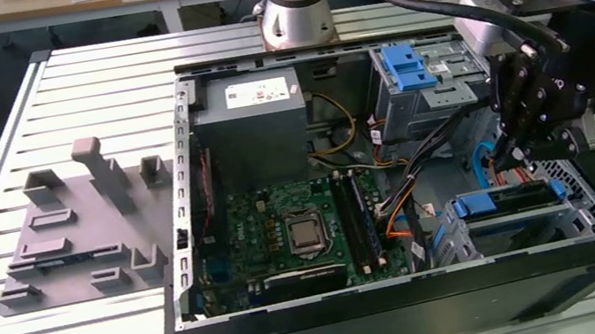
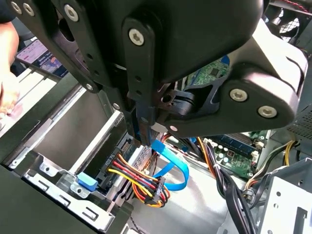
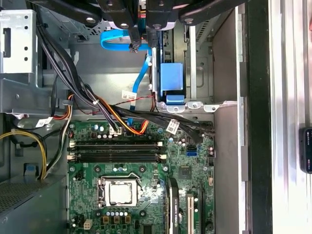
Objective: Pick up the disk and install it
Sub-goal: 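Insert the second disk wire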
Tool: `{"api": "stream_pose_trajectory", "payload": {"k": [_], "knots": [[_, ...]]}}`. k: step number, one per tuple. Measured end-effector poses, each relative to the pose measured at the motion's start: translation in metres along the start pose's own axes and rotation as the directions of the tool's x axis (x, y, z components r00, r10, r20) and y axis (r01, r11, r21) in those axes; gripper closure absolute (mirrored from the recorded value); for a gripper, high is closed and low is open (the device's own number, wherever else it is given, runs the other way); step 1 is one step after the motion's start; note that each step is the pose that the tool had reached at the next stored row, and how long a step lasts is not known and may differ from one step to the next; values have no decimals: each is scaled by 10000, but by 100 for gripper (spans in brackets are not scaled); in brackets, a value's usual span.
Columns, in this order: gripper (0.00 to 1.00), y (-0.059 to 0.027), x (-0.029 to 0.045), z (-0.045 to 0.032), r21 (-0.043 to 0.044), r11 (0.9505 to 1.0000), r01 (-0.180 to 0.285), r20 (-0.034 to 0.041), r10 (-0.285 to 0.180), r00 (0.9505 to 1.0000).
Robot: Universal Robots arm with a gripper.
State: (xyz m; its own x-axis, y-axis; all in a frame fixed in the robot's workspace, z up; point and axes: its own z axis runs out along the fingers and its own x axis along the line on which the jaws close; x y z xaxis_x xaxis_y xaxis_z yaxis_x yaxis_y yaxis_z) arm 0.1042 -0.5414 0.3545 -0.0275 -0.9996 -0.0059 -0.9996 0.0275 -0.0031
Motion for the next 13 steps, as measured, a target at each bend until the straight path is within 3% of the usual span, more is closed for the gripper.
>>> {"api": "stream_pose_trajectory", "payload": {"k": [5, 13], "knots": [[84, 0, 7, 10, 2, 10000, 42, 39, -42, 10000], [84, -1, 25, 16, 51, 9998, 188, 41, -188, 9998]]}}
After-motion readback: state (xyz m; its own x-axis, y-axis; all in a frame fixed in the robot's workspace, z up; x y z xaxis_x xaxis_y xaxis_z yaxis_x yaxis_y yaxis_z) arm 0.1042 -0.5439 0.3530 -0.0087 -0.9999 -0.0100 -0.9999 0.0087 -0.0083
